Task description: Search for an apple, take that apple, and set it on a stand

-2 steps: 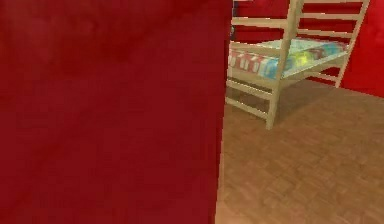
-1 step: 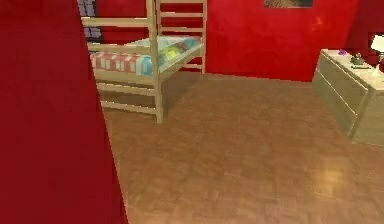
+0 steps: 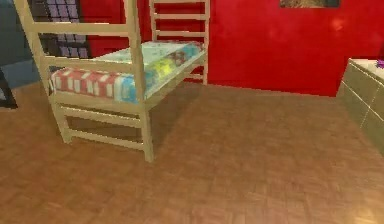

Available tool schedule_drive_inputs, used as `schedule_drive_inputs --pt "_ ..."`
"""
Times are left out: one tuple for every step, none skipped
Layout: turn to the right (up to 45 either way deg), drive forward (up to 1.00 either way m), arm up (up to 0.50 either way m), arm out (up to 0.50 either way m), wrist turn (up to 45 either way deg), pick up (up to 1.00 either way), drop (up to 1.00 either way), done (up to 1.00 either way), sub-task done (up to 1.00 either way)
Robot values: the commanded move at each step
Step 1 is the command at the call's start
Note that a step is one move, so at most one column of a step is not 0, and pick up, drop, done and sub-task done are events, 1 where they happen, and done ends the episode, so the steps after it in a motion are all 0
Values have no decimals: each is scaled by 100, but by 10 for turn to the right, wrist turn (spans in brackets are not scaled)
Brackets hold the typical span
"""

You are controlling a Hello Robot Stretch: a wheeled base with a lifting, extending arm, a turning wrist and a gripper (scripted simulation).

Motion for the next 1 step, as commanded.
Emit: schedule_drive_inputs --pt "-210 0 0 0 0 0 0 0 0"
